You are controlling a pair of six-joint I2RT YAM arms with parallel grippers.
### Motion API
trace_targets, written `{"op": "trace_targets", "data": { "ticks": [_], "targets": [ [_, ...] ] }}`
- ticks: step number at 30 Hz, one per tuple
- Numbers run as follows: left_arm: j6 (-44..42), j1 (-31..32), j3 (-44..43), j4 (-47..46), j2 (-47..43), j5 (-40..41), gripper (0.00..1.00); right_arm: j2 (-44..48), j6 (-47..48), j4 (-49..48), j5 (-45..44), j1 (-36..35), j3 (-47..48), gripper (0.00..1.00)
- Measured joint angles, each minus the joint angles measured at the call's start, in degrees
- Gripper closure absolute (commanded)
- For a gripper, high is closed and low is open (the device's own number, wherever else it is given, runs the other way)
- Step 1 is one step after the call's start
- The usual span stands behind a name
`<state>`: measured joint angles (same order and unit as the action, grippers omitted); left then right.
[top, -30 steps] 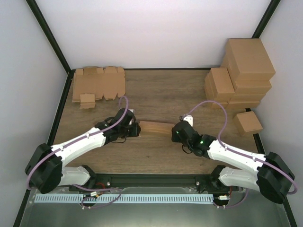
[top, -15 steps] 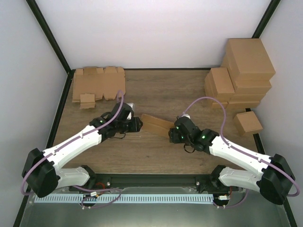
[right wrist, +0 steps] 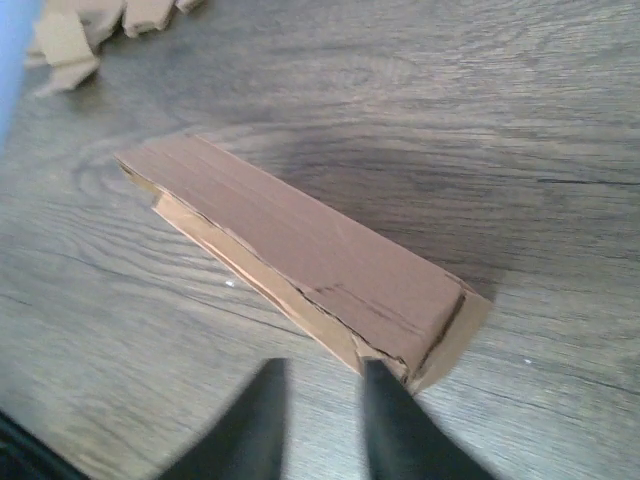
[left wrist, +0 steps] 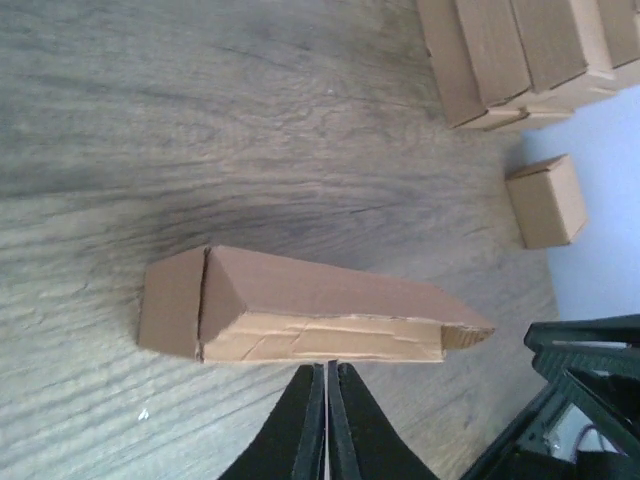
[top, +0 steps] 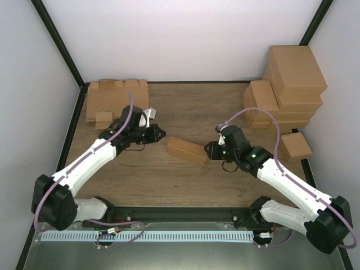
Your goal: Fold the paper box
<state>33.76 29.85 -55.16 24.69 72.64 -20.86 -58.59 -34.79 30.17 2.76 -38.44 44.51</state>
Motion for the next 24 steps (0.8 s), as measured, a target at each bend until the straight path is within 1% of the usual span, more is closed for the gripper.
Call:
{"op": "trace_targets", "data": {
  "ticks": [3, 6, 9, 11, 13, 16, 20, 24],
  "targets": [
    [-1.1, -3.1, -2.4, -2.1, 3.8, -6.3, 0.96, 0.5, 0.1, -2.0, 6.0, 3.7, 0.2, 0.99],
    [-1.9, -4.0, -5.2, -4.8, 8.6, -12.3, 0.96, 0.4, -0.7, -5.3, 11.9, 6.0, 0.2, 0.99],
    [-2.5, -4.2, -6.4, -7.2, 12.3, -16.5, 0.96, -0.7, -2.0, -10.1, 17.6, 7.5, 0.2, 0.99],
    [-2.9, -4.2, -6.4, -8.2, 14.0, -18.1, 0.96, -2.0, -3.4, -14.1, 20.9, 8.9, -0.5, 0.99],
    [-3.3, -4.4, -6.4, -9.2, 15.5, -19.5, 0.96, -2.8, -5.2, -19.5, 24.9, 11.4, -3.1, 0.99],
    [-3.8, -4.6, -6.2, -10.6, 16.7, -20.9, 0.96, -4.2, -7.6, -24.6, 29.3, 14.1, -7.1, 0.99],
    [-4.3, -5.1, -5.3, -12.6, 17.2, -22.4, 0.96, -6.4, -10.0, -29.5, 33.7, 15.8, -11.2, 0.99],
    [-4.8, -5.6, -4.2, -13.9, 18.2, -23.4, 0.96, -7.4, -11.5, -33.2, 36.6, 16.5, -13.3, 0.99]
  ]
}}
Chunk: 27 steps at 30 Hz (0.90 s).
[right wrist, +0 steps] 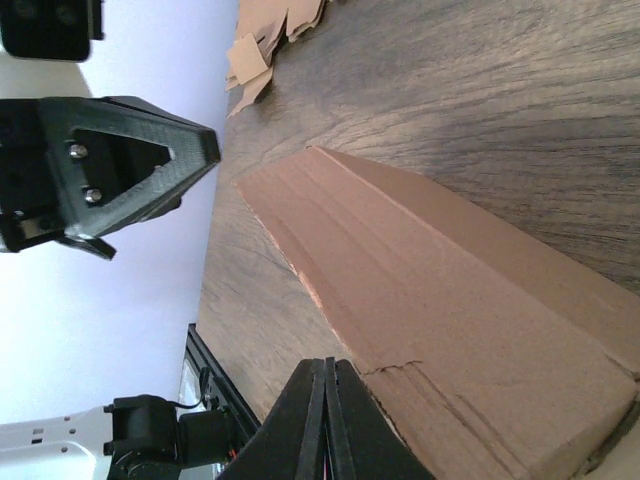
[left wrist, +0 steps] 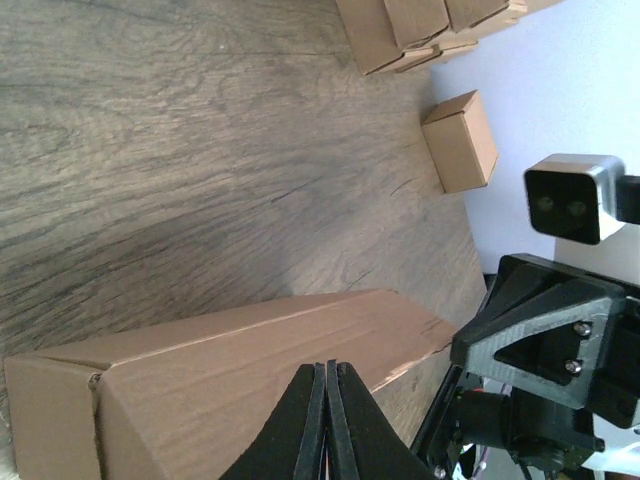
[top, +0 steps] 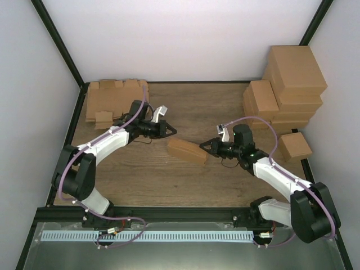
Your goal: Fold the paper box
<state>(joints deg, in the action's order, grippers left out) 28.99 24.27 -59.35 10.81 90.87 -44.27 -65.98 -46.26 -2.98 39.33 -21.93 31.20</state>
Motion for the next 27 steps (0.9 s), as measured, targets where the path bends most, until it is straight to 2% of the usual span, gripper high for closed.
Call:
{"op": "trace_targets", "data": {
  "ticks": [20, 27],
  "targets": [
    [-0.2, -0.2, 6.7, -7.1, 2.3, -3.0, 0.96, -3.2, -1.9, -9.6, 3.2, 0.9, -6.6, 0.99],
    [0.7, -0.3, 9.7, -10.2, 2.7, -3.9, 0.96, -3.1, -2.3, -8.8, 4.4, 0.9, -6.2, 0.99]
  ]
}}
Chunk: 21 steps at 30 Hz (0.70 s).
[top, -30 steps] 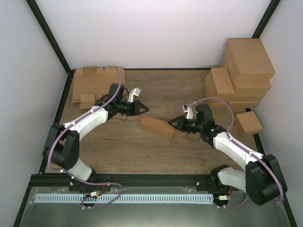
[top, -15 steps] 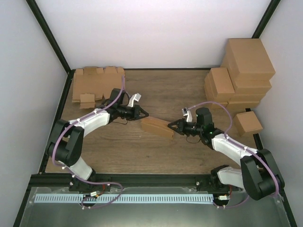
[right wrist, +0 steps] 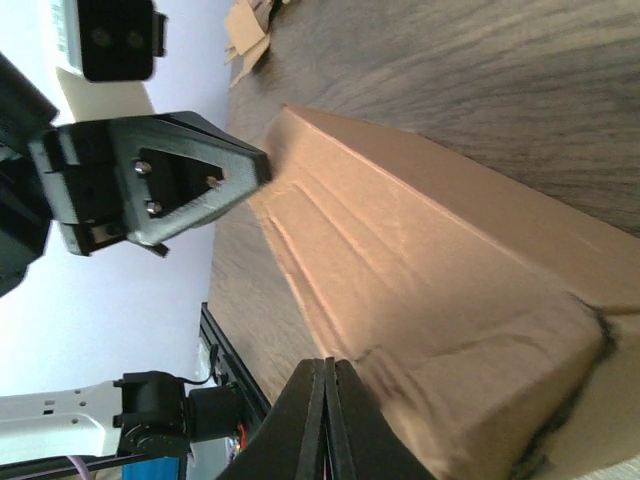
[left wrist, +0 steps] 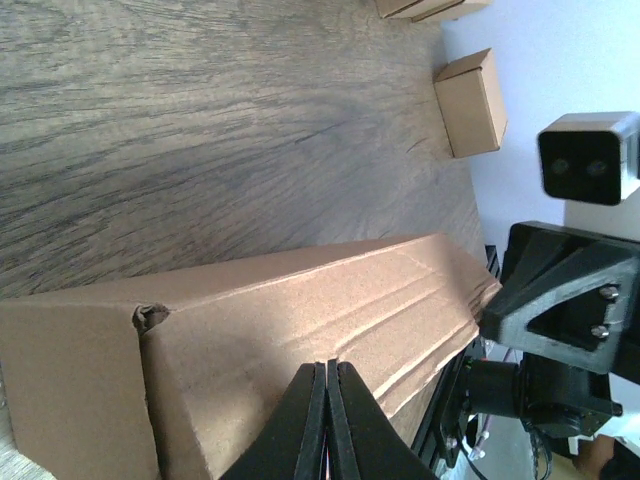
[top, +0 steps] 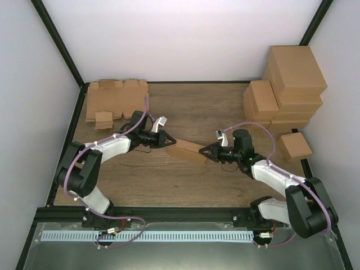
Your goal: Fold the paper box
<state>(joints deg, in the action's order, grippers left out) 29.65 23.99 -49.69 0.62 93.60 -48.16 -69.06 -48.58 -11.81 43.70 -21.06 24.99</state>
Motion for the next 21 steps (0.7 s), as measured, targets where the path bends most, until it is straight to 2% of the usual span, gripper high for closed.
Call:
{"op": "trace_targets", "data": {
  "ticks": [9, 21],
  "targets": [
    [0.2, 0.0, 0.8, -1.5, 0.1, -0.2, 0.96, 1.3, 0.0, 2.0, 1.3, 1.2, 4.8, 0.99],
    [0.2, 0.0, 1.7, -2.4, 0.2, -0.8, 0.96, -5.5, -0.3, -3.3, 2.0, 2.2, 0.6, 0.99]
  ]
}}
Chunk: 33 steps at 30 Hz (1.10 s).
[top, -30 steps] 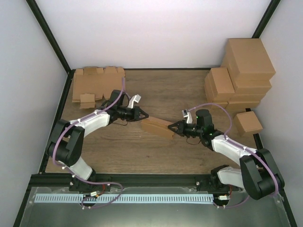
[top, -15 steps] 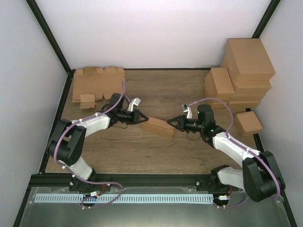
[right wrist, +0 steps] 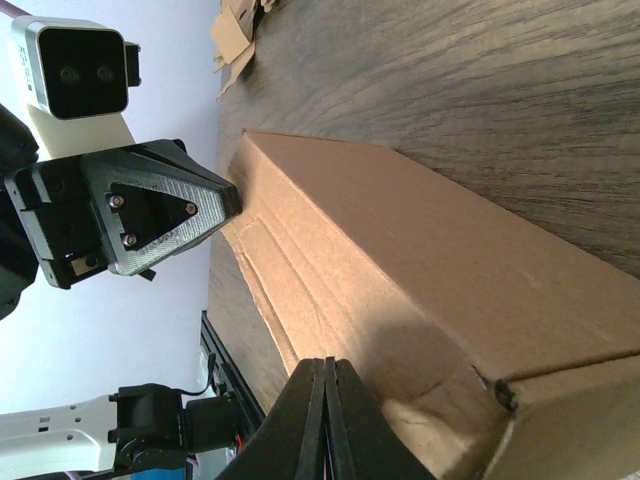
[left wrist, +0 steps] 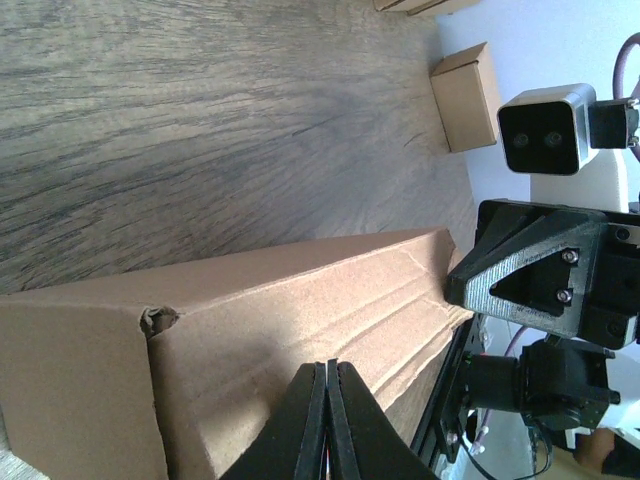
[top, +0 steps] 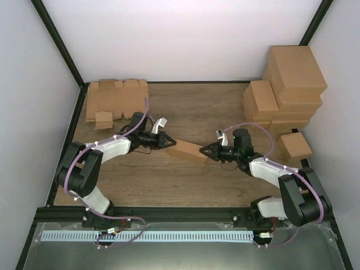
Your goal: Fold the paper box
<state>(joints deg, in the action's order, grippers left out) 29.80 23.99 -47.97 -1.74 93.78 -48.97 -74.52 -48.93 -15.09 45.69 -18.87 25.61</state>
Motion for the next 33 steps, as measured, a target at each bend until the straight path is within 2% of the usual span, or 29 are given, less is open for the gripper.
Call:
{"op": "trace_targets", "data": {
  "ticks": [9, 11, 16, 22, 33],
  "targets": [
    [0.0, 0.0, -0.2, 0.3, 0.2, -0.2, 0.94, -1.5, -0.9, -5.0, 1.0, 0.2, -1.2, 0.99],
    [0.0, 0.0, -1.0, 1.6, 0.2, -0.2, 0.90, -1.2, -0.9, -4.2, 1.0, 0.2, -1.0, 0.99],
    [-0.3, -0.7, -4.3, 5.6, 0.0, 0.3, 0.89, 1.7, 0.0, 0.3, 0.9, 1.2, 1.2, 0.99],
    [-0.9, -2.6, -6.1, 7.3, -0.3, 0.3, 0.93, 2.7, 0.9, 1.9, 1.1, 2.3, 3.0, 0.99],
    [-1.1, -3.0, -3.0, 2.3, 2.9, -2.1, 0.96, -4.3, 1.0, -2.0, 3.2, 2.4, 1.5, 0.99]
  ]
}}
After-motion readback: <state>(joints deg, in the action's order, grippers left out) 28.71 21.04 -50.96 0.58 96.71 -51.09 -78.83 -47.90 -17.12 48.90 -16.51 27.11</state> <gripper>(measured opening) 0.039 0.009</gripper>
